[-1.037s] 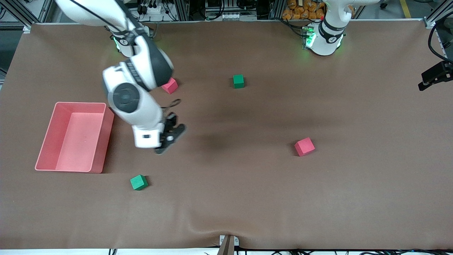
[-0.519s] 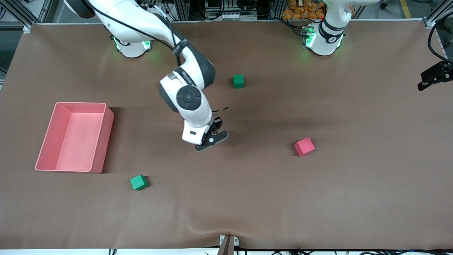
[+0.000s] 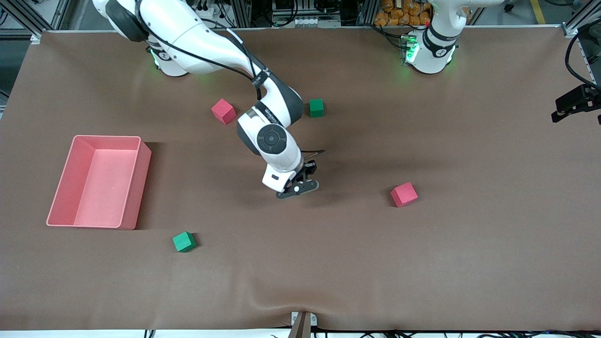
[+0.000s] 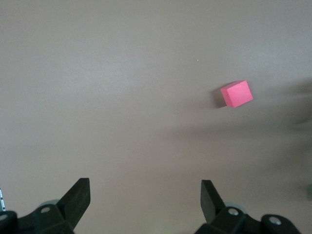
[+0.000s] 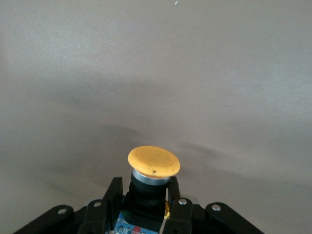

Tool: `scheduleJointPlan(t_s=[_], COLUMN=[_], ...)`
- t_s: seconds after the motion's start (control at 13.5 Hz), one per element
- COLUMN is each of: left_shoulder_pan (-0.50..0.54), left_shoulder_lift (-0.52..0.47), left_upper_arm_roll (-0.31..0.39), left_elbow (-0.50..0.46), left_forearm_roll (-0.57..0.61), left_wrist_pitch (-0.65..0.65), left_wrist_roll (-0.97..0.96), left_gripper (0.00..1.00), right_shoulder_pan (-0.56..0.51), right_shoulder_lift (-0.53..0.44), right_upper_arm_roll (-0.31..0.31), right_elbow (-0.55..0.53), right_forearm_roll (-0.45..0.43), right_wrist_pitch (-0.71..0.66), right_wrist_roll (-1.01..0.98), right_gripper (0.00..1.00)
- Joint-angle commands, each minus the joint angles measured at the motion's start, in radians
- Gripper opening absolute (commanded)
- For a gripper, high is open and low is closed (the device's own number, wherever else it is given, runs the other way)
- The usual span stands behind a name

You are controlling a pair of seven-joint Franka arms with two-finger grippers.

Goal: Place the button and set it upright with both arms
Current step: 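Carry the button with the right gripper to the middle of the table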

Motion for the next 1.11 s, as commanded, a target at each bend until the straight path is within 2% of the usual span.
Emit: scheduleJointPlan(t_s=[0.0, 0.81, 0.89, 1.04], left_shoulder_pan=[0.005, 0.003, 0.003, -0.001], left_shoulder_lift=[0.002, 0.018, 0.019, 0.019], left_upper_arm_roll=[0.0, -0.002, -0.001, -0.002], left_elbow=[0.01, 0.011, 0.01, 0.011], left_forearm_roll=[-0.014, -0.02, -0.033, -0.036], left_wrist_pitch=[-0.012, -0.012, -0.014, -0.012], left_wrist_roll=[0.033, 0.036, 0.035, 0.033], left_gripper=[1.0, 1.0, 1.0, 1.0], right_shoulder_pan=[0.043, 0.073, 0.073, 0.073], right_shoulder_lift=[0.08, 0.118, 0.127, 0.135], right_upper_arm_roll=[-0.009, -0.017, -0.017, -0.017], right_elbow=[0.08, 0.091, 0.091, 0.091], right_forearm_roll=[0.017, 0.012, 0.009, 0.006], right_wrist_pitch=[0.027, 0.006, 0.007, 0.009], right_wrist_roll=[0.069, 0.134, 0.134, 0.129], right_gripper=[0.0, 0.0, 0.03, 0.26])
